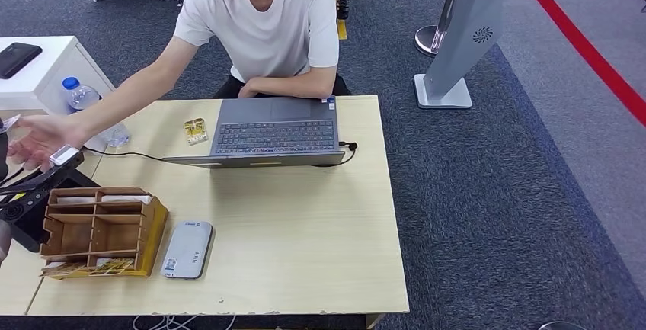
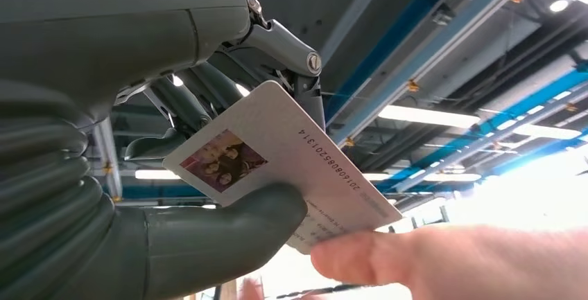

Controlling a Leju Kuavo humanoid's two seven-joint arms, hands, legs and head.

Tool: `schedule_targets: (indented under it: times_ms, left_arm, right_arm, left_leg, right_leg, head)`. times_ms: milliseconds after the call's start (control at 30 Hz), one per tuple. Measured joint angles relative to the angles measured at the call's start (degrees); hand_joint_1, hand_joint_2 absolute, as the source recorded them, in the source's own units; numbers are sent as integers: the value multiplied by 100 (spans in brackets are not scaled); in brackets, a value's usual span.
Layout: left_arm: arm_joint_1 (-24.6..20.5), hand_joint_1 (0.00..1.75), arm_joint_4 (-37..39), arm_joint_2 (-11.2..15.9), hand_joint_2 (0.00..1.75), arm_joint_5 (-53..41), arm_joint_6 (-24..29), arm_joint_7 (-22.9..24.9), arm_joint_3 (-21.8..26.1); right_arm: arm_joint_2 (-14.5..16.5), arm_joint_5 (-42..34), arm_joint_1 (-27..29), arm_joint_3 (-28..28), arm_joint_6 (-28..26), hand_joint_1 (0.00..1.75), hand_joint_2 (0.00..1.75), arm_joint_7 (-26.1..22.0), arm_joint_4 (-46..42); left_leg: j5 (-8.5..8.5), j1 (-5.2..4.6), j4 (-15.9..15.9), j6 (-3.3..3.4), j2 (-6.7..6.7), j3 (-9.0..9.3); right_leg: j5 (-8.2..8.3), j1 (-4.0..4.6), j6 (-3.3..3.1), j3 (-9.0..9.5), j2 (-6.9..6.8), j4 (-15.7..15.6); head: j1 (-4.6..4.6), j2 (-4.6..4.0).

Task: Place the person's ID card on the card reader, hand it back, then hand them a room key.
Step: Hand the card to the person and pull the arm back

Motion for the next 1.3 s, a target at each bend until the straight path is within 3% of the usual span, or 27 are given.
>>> schedule_targets:
  times_ms: [300,467,600,733,933,1300]
  left_arm:
    - [-198,175,462,-5,175,0,69,63,-374]
    - [-449,175,574,-43,175,-1,46,340,-889]
    - [-685,0,598,-167,175,-2,-31,530,-1474]
    - [-782,0,598,-253,175,7,-87,521,-1827]
    - [-728,0,581,-345,175,11,195,329,-1890]
    - [134,0,-176,-500,175,9,382,534,-1780]
  right_arm:
    - [-2,39,-1,-1,2,0,175,-8,0]
    - [-2,87,-1,-8,5,0,175,-17,0]
    - [-2,120,-18,-45,31,0,175,-26,0]
    - [-2,136,-21,-79,29,0,175,-24,0]
    - [-2,167,-19,-116,11,0,175,13,0]
    - [-2,182,0,-222,-3,0,175,29,0]
  left_leg:
    - [-1,1,1,0,22,-2]
    - [-2,2,1,-1,58,-3]
    - [-2,1,2,-1,58,-9]
    - [-3,0,2,0,60,-10]
    - [-4,1,1,1,56,-11]
    - [-4,1,1,1,52,-14]
  right_leg:
    - [4,0,-4,-13,25,0]
    - [15,1,-11,-29,55,1]
    - [15,0,-12,-30,55,1]
    - [15,0,-12,-31,57,0]
    - [15,0,-12,-31,53,1]
    - [15,0,-12,-31,52,2]
  head:
    - [1,0]
    - [1,0]
    - [1,0]
    - [1,0]
    - [1,0]
    - [-2,0]
